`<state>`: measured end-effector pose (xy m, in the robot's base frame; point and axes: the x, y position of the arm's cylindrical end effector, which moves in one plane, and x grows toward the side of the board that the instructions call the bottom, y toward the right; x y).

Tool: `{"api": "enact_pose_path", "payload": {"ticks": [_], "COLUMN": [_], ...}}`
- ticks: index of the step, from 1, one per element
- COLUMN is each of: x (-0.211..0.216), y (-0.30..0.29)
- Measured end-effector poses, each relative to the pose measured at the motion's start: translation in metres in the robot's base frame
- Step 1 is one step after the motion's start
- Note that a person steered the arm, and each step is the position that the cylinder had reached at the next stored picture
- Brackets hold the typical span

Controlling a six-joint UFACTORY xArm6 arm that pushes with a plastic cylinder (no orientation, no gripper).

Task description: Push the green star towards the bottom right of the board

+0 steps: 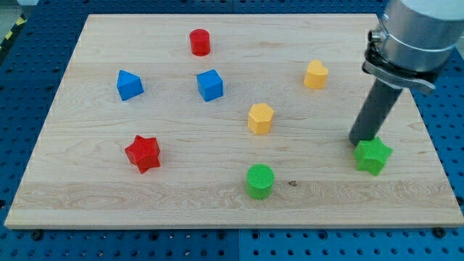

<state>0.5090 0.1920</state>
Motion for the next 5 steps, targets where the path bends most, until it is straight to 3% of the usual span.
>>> {"api": "enact_pose_path", "payload": {"ticks": [2,4,5], "x": [0.017,0.040,0.048], "y": [-0.022,0.018,0.005]}}
